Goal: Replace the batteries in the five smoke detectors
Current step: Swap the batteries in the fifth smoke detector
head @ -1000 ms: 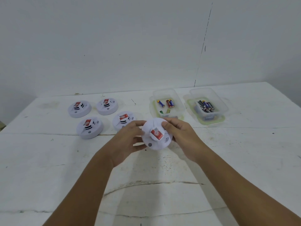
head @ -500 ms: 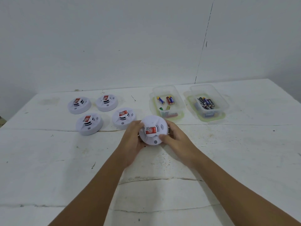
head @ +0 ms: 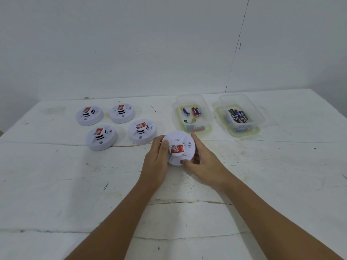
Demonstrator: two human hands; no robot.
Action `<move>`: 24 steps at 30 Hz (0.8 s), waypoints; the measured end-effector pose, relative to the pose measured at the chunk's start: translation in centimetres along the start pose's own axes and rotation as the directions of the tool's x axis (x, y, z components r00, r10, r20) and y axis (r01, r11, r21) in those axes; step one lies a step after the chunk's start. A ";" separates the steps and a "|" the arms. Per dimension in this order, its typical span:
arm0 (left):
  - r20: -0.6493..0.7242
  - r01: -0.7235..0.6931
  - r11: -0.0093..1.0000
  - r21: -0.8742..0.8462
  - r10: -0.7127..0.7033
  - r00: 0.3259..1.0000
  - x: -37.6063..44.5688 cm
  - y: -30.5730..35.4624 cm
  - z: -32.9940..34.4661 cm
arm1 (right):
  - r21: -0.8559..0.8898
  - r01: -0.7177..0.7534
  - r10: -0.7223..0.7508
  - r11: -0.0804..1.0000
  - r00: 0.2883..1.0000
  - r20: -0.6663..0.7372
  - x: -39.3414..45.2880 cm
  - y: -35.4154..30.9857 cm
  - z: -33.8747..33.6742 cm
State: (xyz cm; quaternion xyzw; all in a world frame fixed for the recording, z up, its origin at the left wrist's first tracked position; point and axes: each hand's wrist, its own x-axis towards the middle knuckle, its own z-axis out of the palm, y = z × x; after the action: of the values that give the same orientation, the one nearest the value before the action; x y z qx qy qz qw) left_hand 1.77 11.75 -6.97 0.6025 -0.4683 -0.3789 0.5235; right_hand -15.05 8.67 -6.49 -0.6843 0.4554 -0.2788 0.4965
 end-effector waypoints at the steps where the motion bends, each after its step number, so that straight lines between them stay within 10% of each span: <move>1: 0.002 -0.008 1.000 0.007 0.008 1.000 0.0 0.0 0.0 | 0.001 0.000 0.000 1.000 1.000 -0.005 0.0 0.0 0.0; 24: -0.005 -0.033 0.997 0.063 0.033 0.999 -0.3 -0.1 0.1 | -0.052 0.017 -0.017 0.998 1.000 -0.003 0.5 1.0 0.2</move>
State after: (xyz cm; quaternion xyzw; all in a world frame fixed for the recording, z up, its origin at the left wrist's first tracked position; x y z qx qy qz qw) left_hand 1.60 12.05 -7.14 0.6119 -0.4882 -0.3534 0.5122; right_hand -15.03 8.24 -7.49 -0.7004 0.4576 -0.2722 0.4753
